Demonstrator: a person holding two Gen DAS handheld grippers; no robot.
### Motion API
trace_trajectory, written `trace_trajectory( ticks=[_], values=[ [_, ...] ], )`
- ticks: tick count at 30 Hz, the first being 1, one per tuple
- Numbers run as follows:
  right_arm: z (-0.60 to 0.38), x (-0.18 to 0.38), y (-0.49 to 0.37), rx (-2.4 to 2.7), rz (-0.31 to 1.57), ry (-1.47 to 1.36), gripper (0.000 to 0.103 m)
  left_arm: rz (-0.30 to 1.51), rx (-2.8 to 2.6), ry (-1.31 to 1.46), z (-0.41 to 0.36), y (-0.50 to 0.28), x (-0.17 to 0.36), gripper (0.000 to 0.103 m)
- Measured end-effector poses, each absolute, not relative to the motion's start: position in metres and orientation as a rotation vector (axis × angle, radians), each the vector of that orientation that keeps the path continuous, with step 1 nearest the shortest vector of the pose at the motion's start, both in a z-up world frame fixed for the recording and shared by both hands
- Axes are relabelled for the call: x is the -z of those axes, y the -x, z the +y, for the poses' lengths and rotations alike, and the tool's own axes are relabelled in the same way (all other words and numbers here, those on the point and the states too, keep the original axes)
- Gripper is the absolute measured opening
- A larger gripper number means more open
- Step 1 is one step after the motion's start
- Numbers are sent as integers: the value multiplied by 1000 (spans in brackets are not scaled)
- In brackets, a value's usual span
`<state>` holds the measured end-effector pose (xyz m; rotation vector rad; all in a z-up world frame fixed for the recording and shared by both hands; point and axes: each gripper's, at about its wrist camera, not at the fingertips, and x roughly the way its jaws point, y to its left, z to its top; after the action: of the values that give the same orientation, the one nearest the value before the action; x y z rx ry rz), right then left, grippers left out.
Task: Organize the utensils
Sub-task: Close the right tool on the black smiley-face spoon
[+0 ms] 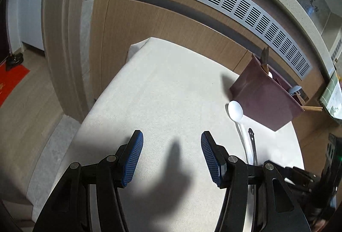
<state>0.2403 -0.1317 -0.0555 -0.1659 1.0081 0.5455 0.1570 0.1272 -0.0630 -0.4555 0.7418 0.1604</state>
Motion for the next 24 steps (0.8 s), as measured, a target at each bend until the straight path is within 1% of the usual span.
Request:
trace_trajectory(
  ticks=[6,8,9,10,11,15,20,24],
  values=[
    [-108,63,-235,-513,1002,288,26,772,-120,452,119,-165,65,57],
    [-106,59,-231,-512,1011,308,19,779,-116,442,115,-168,63,57],
    [-109,58,-230,-504,1008,322,13,788,-107,440,112,-170,64,57],
    [-111,58,-229,-494,1005,327,10,796,-97,438,108,-173,63,57],
    [-117,57,-227,-483,1004,328,10,805,-81,436,104,-176,63,57],
    [-162,53,-228,-415,992,295,9,834,8,367,72,-203,59,57],
    [-221,50,-231,-315,998,219,9,884,69,311,42,-261,63,57],
    [-254,50,-231,-360,1003,79,13,920,46,303,34,-303,72,57]
  ],
)
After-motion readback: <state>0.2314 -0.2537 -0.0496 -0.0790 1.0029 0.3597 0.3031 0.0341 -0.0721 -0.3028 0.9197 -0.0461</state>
